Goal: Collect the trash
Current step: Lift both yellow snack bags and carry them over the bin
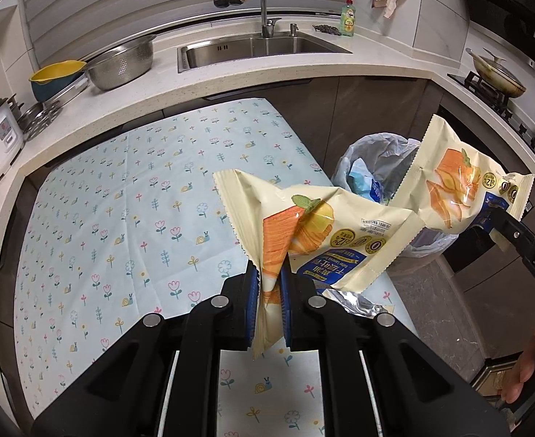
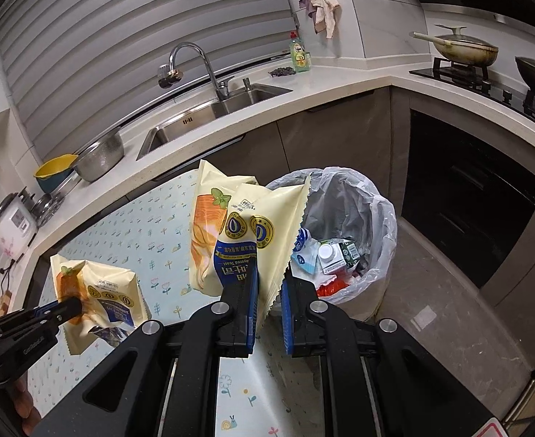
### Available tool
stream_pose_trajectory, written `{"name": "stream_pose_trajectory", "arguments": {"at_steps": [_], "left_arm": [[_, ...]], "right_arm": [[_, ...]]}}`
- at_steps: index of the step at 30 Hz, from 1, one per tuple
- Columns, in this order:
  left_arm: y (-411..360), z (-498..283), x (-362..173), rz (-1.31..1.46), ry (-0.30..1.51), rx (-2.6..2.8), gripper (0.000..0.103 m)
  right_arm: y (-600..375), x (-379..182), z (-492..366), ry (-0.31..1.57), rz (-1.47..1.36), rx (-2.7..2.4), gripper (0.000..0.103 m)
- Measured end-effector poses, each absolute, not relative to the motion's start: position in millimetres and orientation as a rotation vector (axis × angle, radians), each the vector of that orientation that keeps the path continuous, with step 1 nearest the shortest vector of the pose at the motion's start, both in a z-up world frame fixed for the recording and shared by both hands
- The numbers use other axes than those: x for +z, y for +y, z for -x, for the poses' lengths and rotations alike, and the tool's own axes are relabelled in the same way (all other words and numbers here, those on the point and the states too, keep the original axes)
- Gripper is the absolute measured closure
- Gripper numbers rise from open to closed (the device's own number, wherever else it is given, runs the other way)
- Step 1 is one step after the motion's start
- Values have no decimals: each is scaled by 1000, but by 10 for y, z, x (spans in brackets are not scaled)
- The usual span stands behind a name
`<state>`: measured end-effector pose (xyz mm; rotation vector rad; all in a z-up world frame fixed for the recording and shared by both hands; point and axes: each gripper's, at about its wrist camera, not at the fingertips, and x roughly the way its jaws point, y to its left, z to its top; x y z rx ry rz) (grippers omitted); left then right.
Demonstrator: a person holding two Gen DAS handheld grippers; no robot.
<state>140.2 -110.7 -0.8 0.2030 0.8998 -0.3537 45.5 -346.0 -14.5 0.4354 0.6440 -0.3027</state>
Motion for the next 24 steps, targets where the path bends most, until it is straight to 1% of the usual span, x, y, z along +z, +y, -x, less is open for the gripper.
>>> {"name": "stream_pose_trajectory", "arguments": {"at_steps": [10,18,24], "left_arm": [[-1419,-1391,-7,-224,902,-386,92],[-1825,-1461,11,-232,889,-426,92],[-2207,-1598,-40,-241,888,-477,89]], "right_arm": [[-3814,-218,-278,632,-481,-364,92],[-4112,-274,-257,636,-500,-416,91],[-4321,-344,-355,642,-511,-447,90]]}}
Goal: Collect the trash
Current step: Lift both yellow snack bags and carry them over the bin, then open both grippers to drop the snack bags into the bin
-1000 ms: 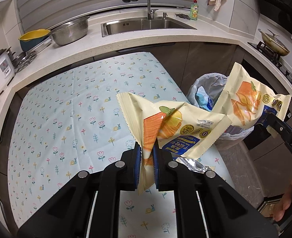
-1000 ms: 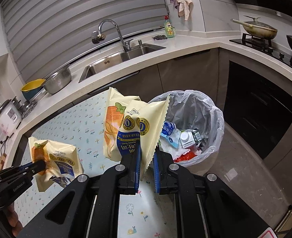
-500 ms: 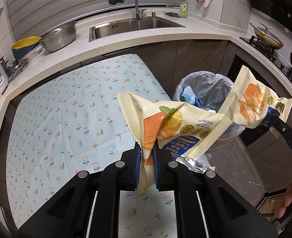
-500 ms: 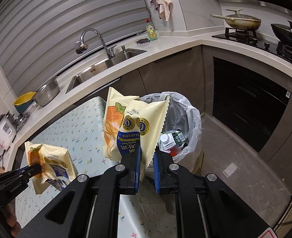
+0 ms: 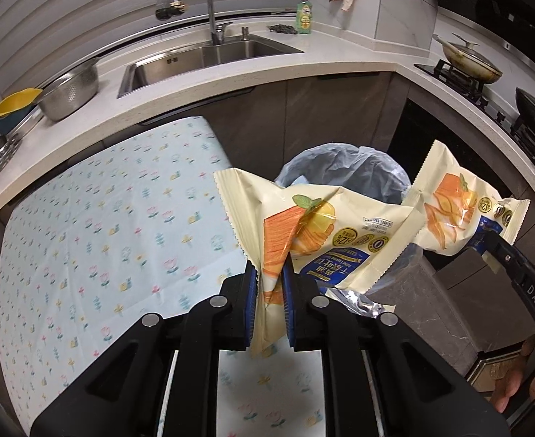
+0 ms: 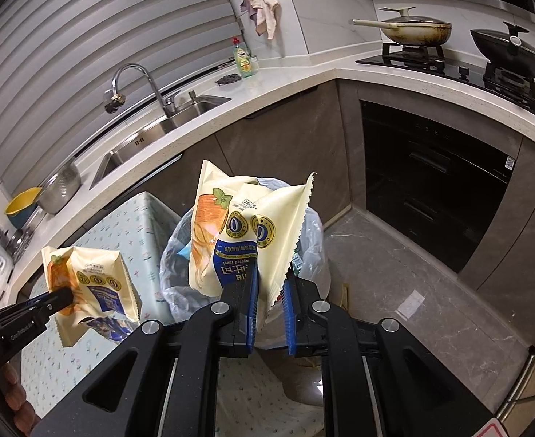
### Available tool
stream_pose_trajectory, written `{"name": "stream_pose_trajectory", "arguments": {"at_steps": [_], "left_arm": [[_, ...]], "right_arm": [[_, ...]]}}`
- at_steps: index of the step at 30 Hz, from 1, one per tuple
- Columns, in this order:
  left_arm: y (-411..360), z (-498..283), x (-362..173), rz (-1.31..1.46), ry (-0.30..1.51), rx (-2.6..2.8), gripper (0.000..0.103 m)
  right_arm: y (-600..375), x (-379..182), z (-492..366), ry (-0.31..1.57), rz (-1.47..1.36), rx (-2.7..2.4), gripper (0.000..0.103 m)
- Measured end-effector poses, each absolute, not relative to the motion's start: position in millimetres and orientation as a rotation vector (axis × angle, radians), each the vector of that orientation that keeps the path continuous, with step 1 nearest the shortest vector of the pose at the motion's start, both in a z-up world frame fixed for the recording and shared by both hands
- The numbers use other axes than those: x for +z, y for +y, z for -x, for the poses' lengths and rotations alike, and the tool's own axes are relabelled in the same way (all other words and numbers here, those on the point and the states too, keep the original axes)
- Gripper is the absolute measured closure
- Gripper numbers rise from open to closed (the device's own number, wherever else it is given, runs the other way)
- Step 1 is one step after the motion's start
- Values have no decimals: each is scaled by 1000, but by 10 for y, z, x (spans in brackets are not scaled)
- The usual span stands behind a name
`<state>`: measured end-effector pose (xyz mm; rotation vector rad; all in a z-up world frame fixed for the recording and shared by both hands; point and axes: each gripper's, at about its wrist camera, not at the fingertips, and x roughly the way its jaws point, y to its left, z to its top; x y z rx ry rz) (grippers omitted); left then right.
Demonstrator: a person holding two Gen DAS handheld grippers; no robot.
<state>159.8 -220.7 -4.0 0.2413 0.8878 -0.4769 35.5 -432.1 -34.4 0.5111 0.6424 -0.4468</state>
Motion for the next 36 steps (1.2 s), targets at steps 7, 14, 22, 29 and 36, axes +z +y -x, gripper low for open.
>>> {"name": "stream_pose_trajectory", "arguments": {"at_steps": [7,14,22,29,36], "left_arm": [[-2605,-1835,-180,-256,886,-515,88],[-2885,-2136,-410,-287,899,-508,74],[-2971,-2337,-568,-296,906,-491,43],[-2852,-2378,-501,-279,878,-468,27],[-2685,-2311,-451,-262,867,-434,24]], "right_arm": [[-4513,-490,-611,674,-515,-464,89],[-4594,-638,-928,704,-507,-466,87],[-4616,-787,-1304,736,-492,-444,69],[-4558,-708,-1335,710,-480,-431,48],[-4470,-619,-1244,718,-450,-420,39]]}}
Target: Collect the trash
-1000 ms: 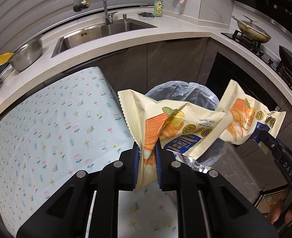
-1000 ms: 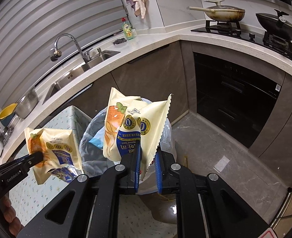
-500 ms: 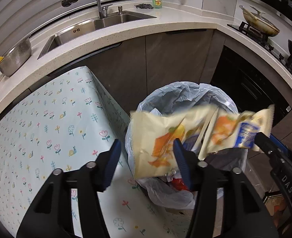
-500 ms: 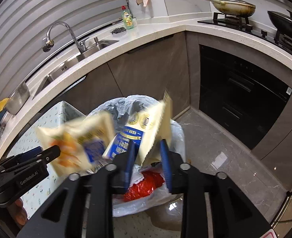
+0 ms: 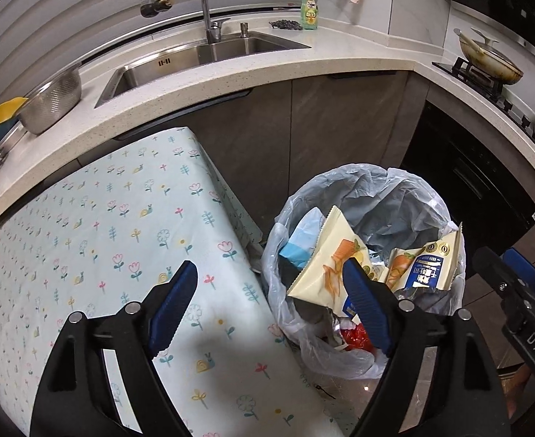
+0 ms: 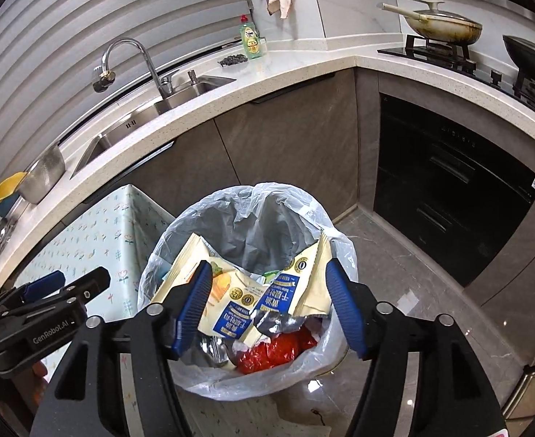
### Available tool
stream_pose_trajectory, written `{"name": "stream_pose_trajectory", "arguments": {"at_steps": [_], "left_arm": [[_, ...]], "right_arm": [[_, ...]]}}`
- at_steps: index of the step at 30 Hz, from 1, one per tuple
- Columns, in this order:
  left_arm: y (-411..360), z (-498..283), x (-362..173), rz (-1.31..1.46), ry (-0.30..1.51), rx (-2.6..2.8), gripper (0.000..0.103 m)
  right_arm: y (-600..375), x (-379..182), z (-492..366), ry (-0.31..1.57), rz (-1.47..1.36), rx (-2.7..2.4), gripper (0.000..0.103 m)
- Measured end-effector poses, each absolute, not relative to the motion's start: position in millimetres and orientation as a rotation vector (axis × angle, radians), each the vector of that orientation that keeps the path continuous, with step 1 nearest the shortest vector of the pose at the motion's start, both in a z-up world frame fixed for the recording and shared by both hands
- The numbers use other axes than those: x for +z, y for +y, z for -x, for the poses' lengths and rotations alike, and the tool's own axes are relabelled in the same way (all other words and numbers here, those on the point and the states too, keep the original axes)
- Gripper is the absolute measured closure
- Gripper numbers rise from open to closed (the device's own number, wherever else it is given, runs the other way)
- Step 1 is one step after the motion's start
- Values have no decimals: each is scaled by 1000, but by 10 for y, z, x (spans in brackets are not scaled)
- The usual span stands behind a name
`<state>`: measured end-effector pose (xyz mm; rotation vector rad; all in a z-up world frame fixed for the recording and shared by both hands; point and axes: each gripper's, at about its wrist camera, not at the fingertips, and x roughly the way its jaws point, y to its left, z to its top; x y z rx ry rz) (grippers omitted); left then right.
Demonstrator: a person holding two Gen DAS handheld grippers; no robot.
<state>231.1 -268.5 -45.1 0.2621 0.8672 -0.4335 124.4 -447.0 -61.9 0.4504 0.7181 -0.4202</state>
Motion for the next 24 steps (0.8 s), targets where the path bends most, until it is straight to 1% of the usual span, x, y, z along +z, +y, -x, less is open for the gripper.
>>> {"name": "stream_pose_trajectory", "arguments": {"at_steps": [3,7,9,11,19,24], "left_arm": [[-2620,-2235,-427,-267,855,-420,22],[-2509,-2124,-389,-258,853,-406,21],[-2459,-2057,-360,-259,846,-398,18],[-2396,-1973,-320,-261,830,-386,16],[-2124,-1628,-207,-268,799,-355,10],[-1959,-1427,-178,-279,786,-324,9]], "right_arm": [[-4417,-578,-1187,730,-427,-408,38],[-4339,-500,-1084,727,-421,-388,30],[-4286,-464,-1027,725,-411,-381,27],[-4211,-425,-965,721,-387,-384,20],[-3827,-329,-741,720,-251,-334,18],[-3633,-292,-578,719,-198,-300,13]]}}
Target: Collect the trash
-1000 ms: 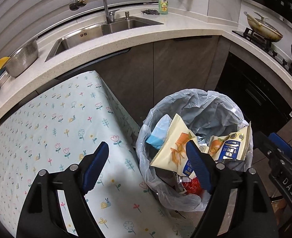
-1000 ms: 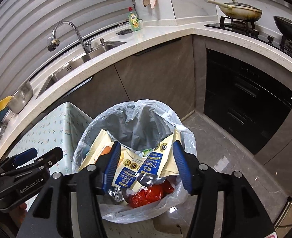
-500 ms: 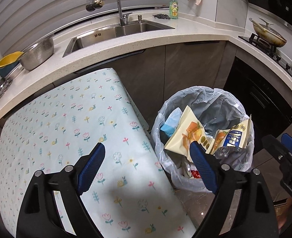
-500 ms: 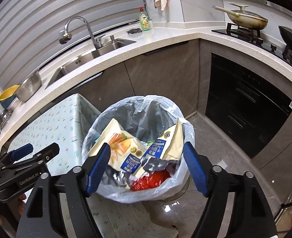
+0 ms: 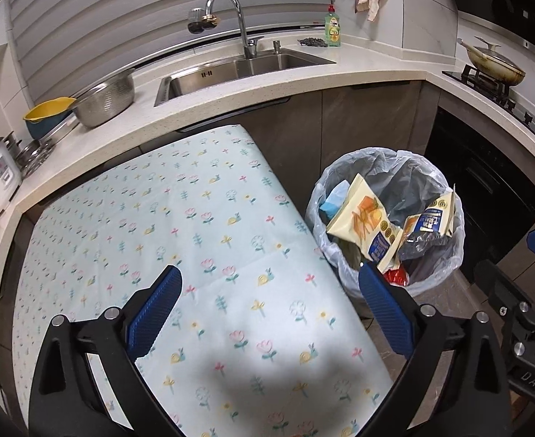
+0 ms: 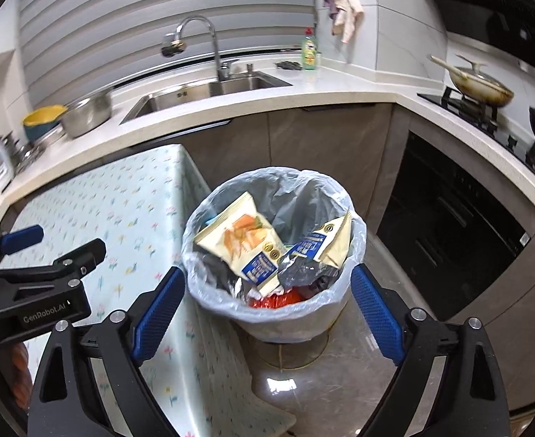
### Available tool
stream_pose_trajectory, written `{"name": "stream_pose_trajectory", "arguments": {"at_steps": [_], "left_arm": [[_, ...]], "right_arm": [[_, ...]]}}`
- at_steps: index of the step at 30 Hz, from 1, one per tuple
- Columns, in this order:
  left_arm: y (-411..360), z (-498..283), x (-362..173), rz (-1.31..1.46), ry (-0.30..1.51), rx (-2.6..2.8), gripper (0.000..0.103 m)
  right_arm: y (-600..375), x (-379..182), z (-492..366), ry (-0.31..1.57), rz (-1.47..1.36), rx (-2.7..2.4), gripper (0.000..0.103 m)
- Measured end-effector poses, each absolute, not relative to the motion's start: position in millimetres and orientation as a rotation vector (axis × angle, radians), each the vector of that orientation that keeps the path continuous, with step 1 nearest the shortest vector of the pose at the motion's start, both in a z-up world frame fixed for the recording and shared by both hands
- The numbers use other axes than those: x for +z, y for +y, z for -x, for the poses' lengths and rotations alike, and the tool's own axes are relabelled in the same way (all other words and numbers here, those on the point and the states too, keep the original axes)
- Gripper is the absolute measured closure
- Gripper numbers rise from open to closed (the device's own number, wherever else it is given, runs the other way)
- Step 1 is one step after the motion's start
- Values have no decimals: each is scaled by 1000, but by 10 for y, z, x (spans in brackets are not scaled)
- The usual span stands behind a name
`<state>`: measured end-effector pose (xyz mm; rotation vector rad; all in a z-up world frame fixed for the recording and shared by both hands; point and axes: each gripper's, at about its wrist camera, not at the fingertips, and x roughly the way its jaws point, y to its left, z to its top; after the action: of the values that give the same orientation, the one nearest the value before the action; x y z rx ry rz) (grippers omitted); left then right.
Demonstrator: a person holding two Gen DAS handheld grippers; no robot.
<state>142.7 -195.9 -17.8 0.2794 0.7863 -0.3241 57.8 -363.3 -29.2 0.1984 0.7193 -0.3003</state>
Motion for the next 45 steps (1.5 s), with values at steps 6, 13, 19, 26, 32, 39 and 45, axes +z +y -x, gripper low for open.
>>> {"name": "stream_pose_trajectory", "arguments": {"at_steps": [6,13,19,26,32,39,45], "left_arm": [[-1753,-1218,-146,-266,789,-303,7],[-1522,-988,-185,-230,809,-286,7],[-1405,-834,-262,-213,824,-250,7],[-1409,-707,-315,-234,829,-237,7],[-1410,-639,-342,-234,831,-227,7],[-1407,-567,-363,-238,828,-217,7],[-1407,-531,-371,-235,829,-220,7]], "right_arm": [[-3520,-306,-406,734,-228,-273,13],[-3416,-354,-218,746,-221,-269,7],[-3359,-396,-108,769,-214,-256,7],[-3346,-427,-5,774,-209,-251,7],[-3343,-442,58,778,-190,-252,7],[-3305,-462,110,776,-160,-242,7],[-3264,-449,131,774,-153,-230,7]]}}
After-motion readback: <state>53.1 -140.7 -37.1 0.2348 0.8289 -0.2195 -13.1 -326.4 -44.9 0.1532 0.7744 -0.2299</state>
